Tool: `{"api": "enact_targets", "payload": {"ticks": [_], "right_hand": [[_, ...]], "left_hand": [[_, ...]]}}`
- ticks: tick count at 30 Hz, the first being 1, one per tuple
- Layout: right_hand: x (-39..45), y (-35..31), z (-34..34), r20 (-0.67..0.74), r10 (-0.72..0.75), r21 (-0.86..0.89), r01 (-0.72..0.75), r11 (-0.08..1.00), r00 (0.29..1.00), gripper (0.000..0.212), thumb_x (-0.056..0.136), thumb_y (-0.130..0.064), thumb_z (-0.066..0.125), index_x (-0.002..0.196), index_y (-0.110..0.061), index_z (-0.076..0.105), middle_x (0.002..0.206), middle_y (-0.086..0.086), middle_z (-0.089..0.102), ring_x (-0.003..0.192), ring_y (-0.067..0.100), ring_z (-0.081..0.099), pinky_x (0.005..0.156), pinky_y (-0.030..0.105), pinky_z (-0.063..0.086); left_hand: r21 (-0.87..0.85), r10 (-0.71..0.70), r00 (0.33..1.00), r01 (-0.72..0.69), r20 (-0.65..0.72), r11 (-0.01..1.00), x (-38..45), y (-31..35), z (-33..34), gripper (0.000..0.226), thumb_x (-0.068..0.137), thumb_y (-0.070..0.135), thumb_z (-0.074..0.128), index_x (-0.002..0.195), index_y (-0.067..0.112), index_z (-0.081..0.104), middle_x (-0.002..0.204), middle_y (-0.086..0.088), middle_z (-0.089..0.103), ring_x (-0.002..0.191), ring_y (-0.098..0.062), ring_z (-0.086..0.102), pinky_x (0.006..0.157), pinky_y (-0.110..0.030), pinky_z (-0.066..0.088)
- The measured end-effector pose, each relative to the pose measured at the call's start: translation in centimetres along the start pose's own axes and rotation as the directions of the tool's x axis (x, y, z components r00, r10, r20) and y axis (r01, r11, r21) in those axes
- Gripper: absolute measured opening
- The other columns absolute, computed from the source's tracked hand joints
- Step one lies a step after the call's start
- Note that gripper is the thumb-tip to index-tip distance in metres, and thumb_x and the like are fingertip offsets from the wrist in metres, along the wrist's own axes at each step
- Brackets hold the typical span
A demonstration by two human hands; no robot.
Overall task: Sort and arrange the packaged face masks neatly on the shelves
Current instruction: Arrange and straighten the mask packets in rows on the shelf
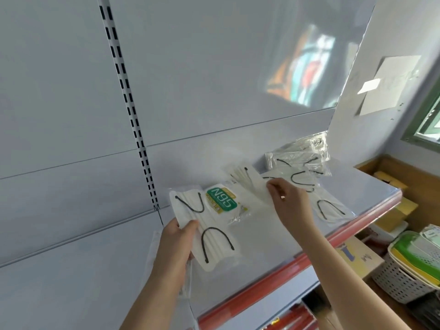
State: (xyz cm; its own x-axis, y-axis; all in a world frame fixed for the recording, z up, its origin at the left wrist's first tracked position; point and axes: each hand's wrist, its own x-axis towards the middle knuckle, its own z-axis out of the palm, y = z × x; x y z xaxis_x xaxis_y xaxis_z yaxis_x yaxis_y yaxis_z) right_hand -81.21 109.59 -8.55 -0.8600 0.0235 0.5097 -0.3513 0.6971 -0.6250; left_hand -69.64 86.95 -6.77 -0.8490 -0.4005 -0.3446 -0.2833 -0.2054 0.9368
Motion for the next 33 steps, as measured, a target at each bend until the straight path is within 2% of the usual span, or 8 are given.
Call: {"api": "enact_targets", "payload": {"ticks": [5,11,18,21,24,27,30,33], "right_hand": [[-4.0,-4.6,0.3,0.163,-0.314,0.224,0.275,0.935,0.935,0.009,0.092,-0.021,0.064,0.092,-0.028,0.07,0.086,-0.018,0.072,0.078,-0.001,0.068,0.071,0.029,0.056],[-5.3,-3.4,0.1,0.245,-0.615,0.238,0.569,0.787,0.749,0.012,0.095,-0.022,0.064,0.094,-0.024,0.076,0.104,-0.019,0.073,0.109,0.005,0.064,0.088,0.032,0.055],[-6.4,-1.7,-0.5,0.302,-0.594,0.228,0.548,0.805,0.746,0.017,0.098,-0.028,0.06,0.099,-0.026,0.077,0.122,-0.02,0.068,0.124,0.008,0.058,0.095,0.033,0.053],[-6.7,-1.7,-0.7,0.316,-0.555,0.197,0.519,0.832,0.769,0.023,0.1,-0.033,0.054,0.102,-0.029,0.077,0.125,-0.021,0.067,0.129,0.006,0.054,0.101,0.038,0.05],[-7.1,-2.0,-0.9,0.335,-0.45,0.163,0.419,0.893,0.828,0.026,0.1,-0.046,0.048,0.104,-0.038,0.073,0.133,-0.026,0.06,0.139,0.007,0.043,0.113,0.041,0.037],[-7.9,-2.7,-0.8,0.415,-0.267,0.224,0.187,0.957,0.87,0.041,0.097,-0.064,0.038,0.098,-0.044,0.074,0.138,-0.029,0.054,0.144,0.002,0.032,0.114,0.031,0.028],[-8.7,-4.2,0.3,0.292,0.054,0.272,-0.137,0.952,0.955,0.051,0.087,-0.075,0.043,0.068,-0.036,0.071,0.123,-0.026,0.063,0.129,0.004,0.049,0.105,0.03,0.041],[-8.4,-6.1,1.5,0.255,0.49,0.335,-0.552,0.764,0.833,0.044,0.08,-0.063,0.065,0.09,-0.02,0.063,0.111,-0.009,0.067,0.096,0.013,0.064,0.083,0.034,0.053]], "left_hand": [[-0.181,-0.175,0.972,0.203,0.157,0.962,0.5,0.3,-0.4,0.029,0.098,0.016,0.052,0.117,0.003,0.069,0.106,-0.02,0.076,0.098,-0.033,0.069,0.089,-0.044,0.054],[-0.087,-0.222,0.858,0.293,0.464,0.952,0.7,1.0,-1.7,0.07,0.098,0.065,0.039,0.124,0.008,0.07,0.096,-0.014,0.073,0.069,-0.022,0.07,0.057,-0.03,0.057],[-0.053,-0.296,0.791,0.381,0.535,0.923,1.1,0.7,-1.8,0.074,0.095,0.069,0.041,0.117,0.008,0.076,0.117,-0.02,0.073,0.084,-0.028,0.073,0.064,-0.033,0.058],[-0.085,-0.296,0.795,0.397,0.53,0.914,1.2,0.8,-1.9,0.044,0.091,0.038,0.054,0.115,0.006,0.072,0.107,-0.016,0.074,0.08,-0.028,0.071,0.066,-0.034,0.058],[-0.141,-0.288,0.81,0.409,0.511,0.902,1.1,0.6,-1.7,0.033,0.082,0.003,0.049,0.11,0.003,0.065,0.096,-0.015,0.073,0.075,-0.028,0.067,0.065,-0.036,0.053],[-0.125,-0.271,0.872,0.348,0.409,0.929,1.1,0.1,-1.3,0.023,0.083,-0.011,0.041,0.093,0.0,0.057,0.082,-0.014,0.067,0.05,-0.02,0.059,0.042,-0.026,0.046],[-0.082,-0.185,0.909,0.231,0.372,0.97,0.7,-0.2,-0.8,0.024,0.084,-0.015,0.043,0.09,0.004,0.057,0.093,-0.016,0.068,0.059,-0.021,0.061,0.044,-0.026,0.045],[-0.074,-0.113,0.911,0.155,0.396,0.985,0.4,-0.6,-0.6,0.033,0.085,-0.019,0.045,0.1,0.003,0.064,0.093,-0.01,0.076,0.07,-0.018,0.07,0.052,-0.027,0.054]]}}
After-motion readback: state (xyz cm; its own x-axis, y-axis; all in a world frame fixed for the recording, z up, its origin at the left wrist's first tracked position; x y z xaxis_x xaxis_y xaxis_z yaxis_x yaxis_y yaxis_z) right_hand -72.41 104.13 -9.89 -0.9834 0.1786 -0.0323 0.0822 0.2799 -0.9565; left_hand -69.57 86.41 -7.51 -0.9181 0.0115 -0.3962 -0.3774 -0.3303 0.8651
